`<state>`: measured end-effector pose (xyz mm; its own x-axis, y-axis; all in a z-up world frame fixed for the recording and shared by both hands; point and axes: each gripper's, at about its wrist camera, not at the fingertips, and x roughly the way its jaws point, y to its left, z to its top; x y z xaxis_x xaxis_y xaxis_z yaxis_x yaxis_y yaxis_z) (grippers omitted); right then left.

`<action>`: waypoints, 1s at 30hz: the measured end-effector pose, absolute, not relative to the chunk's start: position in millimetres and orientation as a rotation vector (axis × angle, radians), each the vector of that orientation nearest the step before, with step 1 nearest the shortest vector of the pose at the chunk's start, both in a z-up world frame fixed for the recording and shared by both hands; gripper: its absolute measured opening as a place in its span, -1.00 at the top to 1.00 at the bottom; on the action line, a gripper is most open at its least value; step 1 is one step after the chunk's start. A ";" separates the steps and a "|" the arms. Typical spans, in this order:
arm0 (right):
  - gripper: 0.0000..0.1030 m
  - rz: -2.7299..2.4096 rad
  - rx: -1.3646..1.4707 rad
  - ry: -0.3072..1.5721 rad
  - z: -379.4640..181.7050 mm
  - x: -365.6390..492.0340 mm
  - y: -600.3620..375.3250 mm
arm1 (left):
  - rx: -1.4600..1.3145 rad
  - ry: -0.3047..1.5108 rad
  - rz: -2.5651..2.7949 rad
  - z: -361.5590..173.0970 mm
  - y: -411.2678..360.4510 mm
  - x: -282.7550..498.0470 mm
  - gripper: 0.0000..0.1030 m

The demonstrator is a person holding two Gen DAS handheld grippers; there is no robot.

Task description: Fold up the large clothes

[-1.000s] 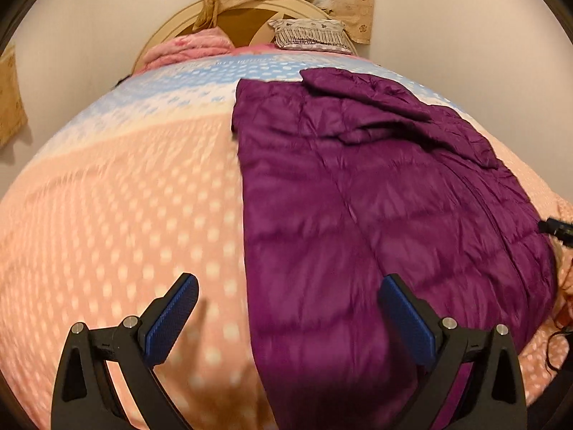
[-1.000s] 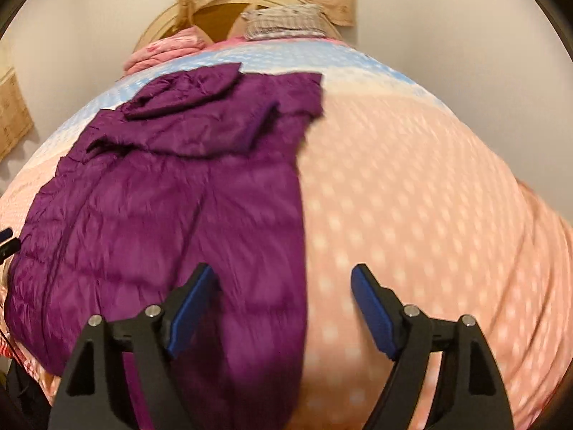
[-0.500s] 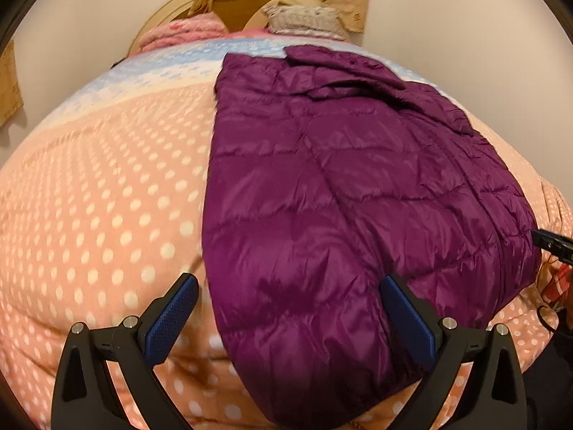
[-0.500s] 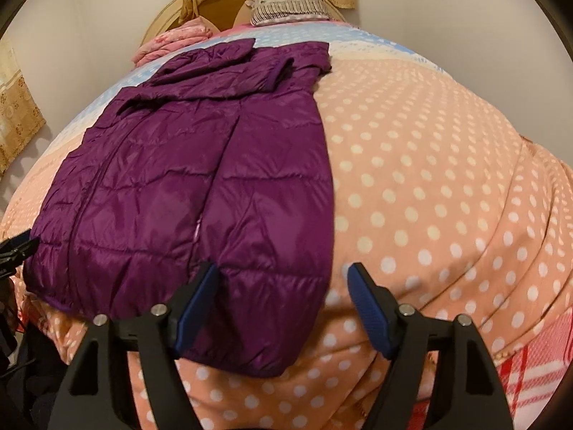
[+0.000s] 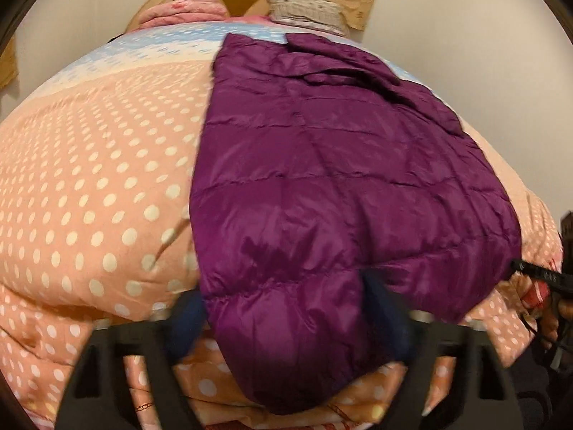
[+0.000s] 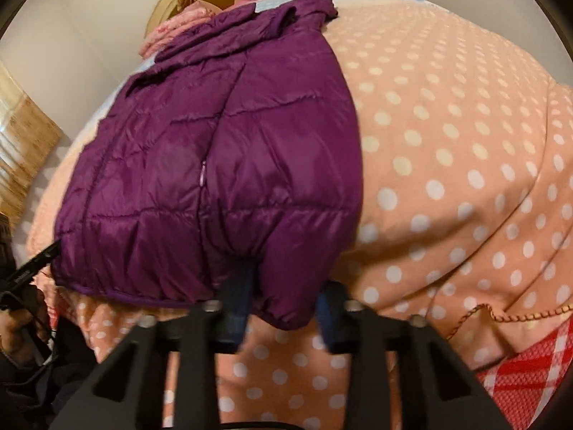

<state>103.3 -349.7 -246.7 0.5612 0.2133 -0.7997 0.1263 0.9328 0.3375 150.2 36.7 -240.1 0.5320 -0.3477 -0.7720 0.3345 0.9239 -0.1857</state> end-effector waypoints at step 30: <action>0.86 0.247 0.333 0.377 -42.7 -4.6 -320.2 | -0.058 0.461 -0.612 -39.6 84.4 86.0 0.94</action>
<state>-4.6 -320.2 -42.7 0.9011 0.2953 -0.3175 -0.1728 0.9162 0.3615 86.0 84.4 -39.6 0.7206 -0.5662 -0.4003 0.5407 0.8202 -0.1867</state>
